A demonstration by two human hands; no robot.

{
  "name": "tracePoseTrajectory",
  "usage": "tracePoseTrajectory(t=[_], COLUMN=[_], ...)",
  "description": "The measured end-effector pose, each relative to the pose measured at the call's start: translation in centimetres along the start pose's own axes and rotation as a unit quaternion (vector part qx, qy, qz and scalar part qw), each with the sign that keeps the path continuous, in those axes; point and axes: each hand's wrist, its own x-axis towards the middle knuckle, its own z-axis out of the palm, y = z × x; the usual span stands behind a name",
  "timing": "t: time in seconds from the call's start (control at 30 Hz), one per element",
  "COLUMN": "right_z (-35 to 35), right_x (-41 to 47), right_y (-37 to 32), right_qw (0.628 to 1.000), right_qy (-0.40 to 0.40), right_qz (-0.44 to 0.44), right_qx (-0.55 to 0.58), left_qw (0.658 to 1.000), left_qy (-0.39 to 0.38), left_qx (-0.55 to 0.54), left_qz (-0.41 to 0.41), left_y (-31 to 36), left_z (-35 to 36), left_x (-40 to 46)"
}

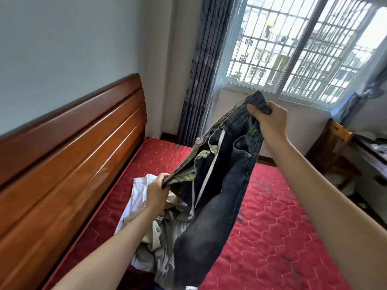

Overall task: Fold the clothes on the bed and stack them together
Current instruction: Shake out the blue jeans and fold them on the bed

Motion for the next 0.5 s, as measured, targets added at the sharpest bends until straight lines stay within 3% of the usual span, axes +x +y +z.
tracePoseTrajectory(t=[0.23, 0.37, 0.5], right_z=[-3.5, -4.3, -4.2], right_x=[1.0, 1.7, 1.3], right_y=[4.5, 7.8, 10.6], right_qw=[0.995, 0.988, 0.97], right_qy=[0.06, 0.086, 0.124], right_qz=[0.07, 0.122, 0.205], right_qx=[0.03, 0.052, 0.041], left_qw=[0.993, 0.981, 0.996], left_qy=[0.077, 0.043, 0.024], left_qx=[-0.071, -0.185, -0.077], left_qz=[-0.05, -0.033, -0.039], left_y=[2.2, 5.0, 7.4], left_z=[-4.6, -6.3, -6.7], left_x=[4.6, 6.5, 7.4])
